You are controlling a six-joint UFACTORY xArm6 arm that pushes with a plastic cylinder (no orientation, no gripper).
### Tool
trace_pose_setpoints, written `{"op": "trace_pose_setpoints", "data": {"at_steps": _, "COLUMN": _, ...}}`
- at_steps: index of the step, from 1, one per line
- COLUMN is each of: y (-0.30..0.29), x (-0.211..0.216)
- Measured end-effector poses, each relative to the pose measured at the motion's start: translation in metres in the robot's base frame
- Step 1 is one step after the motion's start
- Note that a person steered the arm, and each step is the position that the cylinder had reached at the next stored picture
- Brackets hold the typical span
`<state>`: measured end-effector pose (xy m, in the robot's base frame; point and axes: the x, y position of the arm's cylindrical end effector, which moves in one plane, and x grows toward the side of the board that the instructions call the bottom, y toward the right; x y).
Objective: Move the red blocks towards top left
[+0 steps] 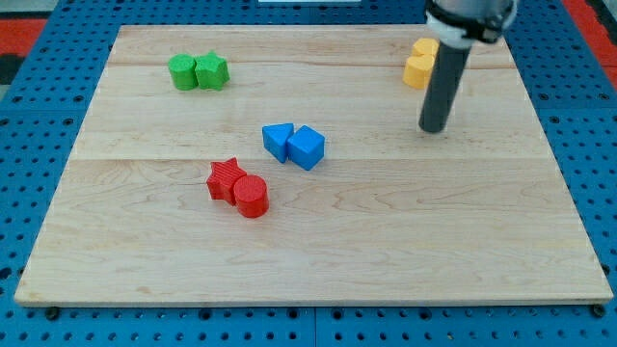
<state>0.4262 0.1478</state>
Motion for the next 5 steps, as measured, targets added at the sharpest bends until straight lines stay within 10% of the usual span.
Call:
{"op": "trace_pose_setpoints", "data": {"at_steps": 3, "y": -0.105, "x": 0.099}}
{"op": "trace_pose_setpoints", "data": {"at_steps": 5, "y": -0.219, "x": 0.09}}
